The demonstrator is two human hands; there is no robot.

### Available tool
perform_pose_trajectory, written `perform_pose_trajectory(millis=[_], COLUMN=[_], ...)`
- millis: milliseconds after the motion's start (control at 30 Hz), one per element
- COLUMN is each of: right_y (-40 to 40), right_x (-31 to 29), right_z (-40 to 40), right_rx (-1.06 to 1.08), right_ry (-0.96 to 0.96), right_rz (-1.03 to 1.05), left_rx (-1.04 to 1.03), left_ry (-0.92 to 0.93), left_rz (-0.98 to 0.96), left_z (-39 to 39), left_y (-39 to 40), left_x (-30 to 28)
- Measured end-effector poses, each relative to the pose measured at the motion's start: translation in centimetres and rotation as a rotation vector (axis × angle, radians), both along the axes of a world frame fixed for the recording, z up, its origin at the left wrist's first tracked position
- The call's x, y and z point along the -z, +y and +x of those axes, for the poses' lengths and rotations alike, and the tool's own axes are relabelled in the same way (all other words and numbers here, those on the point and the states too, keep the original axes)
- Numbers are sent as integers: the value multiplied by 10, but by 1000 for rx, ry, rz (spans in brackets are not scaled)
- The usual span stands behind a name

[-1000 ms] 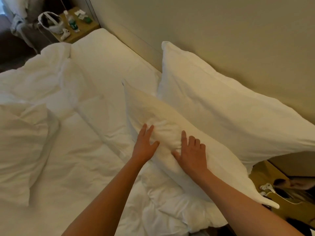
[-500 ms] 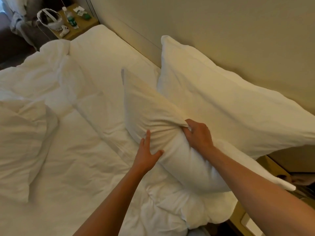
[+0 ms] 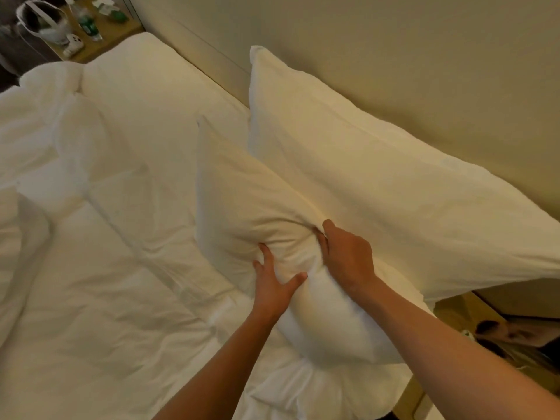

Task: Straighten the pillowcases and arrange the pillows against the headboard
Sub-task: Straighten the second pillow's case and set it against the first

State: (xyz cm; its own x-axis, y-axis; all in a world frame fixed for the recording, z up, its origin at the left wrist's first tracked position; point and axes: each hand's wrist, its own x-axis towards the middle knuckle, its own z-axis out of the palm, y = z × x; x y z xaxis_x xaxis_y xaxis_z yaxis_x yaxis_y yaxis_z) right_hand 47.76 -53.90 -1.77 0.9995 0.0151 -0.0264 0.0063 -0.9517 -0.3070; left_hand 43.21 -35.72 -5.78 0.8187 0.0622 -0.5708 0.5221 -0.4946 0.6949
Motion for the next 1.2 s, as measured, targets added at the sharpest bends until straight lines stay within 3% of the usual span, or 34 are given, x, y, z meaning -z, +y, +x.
perform_pose_trajectory(millis=[233,333,467,600,800,1033,1200], right_y=[-53,-51,-35,-6,31,79,36], right_x=[-24,-26,-11,-11,-35,-78,-92], right_z=[81,89,56,20,-1,-21,5], right_rx=[-22,-42,-27,11,-34,-138,-80], right_ry=[-247,-194,-32,-38,98,49,-3], right_rz=[46,48,-6,-3,280,582,460], left_rx=[-8,45,94,147,116,-10,29], left_ry=[-62,-62,20,2,22,-177,-135], left_rz=[-27,-10,34,-19,-132,-28,-94], left_z=[83,95,65,28,-23,-44,-32], left_y=[-54,-43,-26,-7,21,65,39], left_x=[-8,-10,-5,-9,-28,-63,-74])
